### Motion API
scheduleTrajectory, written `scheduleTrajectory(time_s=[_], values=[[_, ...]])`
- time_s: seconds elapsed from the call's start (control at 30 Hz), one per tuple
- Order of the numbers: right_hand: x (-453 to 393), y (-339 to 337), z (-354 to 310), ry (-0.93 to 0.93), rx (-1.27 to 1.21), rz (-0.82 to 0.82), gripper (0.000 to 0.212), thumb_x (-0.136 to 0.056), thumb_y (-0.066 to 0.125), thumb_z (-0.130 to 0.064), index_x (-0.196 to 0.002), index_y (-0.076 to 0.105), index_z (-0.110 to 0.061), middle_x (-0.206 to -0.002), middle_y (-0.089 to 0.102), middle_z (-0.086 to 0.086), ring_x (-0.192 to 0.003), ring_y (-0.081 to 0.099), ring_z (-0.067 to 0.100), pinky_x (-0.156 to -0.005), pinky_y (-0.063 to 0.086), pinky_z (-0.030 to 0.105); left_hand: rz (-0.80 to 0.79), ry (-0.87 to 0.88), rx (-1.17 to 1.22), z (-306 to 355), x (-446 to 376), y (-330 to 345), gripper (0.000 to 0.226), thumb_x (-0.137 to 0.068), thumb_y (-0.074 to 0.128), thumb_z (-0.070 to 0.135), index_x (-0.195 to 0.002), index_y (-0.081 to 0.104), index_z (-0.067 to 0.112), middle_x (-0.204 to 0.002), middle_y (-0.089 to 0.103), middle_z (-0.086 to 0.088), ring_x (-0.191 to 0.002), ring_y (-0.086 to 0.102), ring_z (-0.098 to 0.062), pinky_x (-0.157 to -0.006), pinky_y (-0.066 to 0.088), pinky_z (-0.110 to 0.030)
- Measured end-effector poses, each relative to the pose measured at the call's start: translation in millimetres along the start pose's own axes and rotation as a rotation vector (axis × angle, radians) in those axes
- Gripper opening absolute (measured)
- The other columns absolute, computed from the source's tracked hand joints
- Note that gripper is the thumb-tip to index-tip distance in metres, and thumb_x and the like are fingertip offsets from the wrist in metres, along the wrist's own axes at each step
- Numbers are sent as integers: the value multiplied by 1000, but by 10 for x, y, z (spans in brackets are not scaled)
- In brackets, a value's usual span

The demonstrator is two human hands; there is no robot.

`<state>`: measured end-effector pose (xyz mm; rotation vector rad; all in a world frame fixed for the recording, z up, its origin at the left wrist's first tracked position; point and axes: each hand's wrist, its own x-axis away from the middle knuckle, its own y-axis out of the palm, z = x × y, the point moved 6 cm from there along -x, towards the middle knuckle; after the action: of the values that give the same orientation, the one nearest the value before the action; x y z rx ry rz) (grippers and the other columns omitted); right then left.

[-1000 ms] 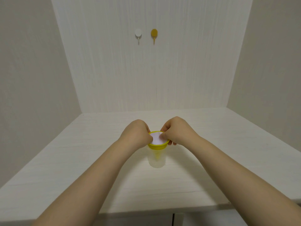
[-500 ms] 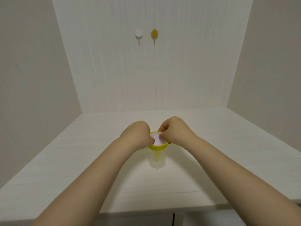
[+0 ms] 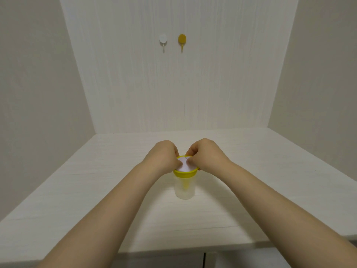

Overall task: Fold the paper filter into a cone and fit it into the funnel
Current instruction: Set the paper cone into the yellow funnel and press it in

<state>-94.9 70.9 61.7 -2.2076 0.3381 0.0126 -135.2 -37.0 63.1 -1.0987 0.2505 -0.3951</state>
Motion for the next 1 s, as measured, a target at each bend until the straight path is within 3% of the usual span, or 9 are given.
scheduleTrajectory(time_s=[0.17, 0.4, 0.57, 0.7, 0.8, 1.0], values=[[14, 8, -8, -31, -29, 12, 14, -77, 60, -12, -84, 72, -8, -73, 64, 7, -63, 55, 19, -60, 45, 27, 26, 6, -49, 15, 8, -3, 2, -79, 58, 12, -78, 59, 10, -67, 51, -9, -69, 46, -24, -62, 37, -27], [3, 18, -16, -28, 5, 21, 17, -79, 56, -9, -86, 71, -10, -75, 61, 5, -68, 57, 21, -61, 45, 26, 38, 18, -117, 54, -12, -2, 2, -82, 56, 12, -80, 56, 10, -79, 51, -11, -73, 46, -25, -62, 36, -28], [-6, 28, 16, 15, -15, 42, 16, -77, 56, -10, -84, 71, -12, -76, 62, 6, -68, 57, 21, -59, 44, 24, 51, 8, -121, 48, -18, 0, 2, -82, 56, 12, -82, 57, 10, -69, 48, -6, -74, 48, -24, -64, 37, -28], [-13, 34, 78, 97, -36, 54, 22, -75, 57, -10, -88, 68, 5, -74, 65, 24, -63, 50, 21, -60, 40, 28, 61, -7, -117, 34, -22, 9, 2, -82, 56, 11, -81, 56, 10, -60, 42, -2, -73, 47, -24, -62, 37, -28], [-15, 55, 79, 128, -29, 54, 25, -74, 55, -7, -91, 67, 6, -66, 54, 14, -63, 46, 22, -60, 38, 28, 70, -18, -111, 12, -21, 16, 9, -81, 55, 9, -73, 52, 10, -59, 40, -2, -72, 47, -24, -59, 36, -27], [-8, 54, 67, 125, -26, 37, 18, -75, 55, -7, -84, 69, 1, -68, 57, 10, -66, 53, 24, -60, 42, 28, 65, -48, -117, 1, -20, 16, 27, -81, 55, 9, -59, 42, 12, -58, 40, -3, -72, 47, -24, -59, 36, -28]])
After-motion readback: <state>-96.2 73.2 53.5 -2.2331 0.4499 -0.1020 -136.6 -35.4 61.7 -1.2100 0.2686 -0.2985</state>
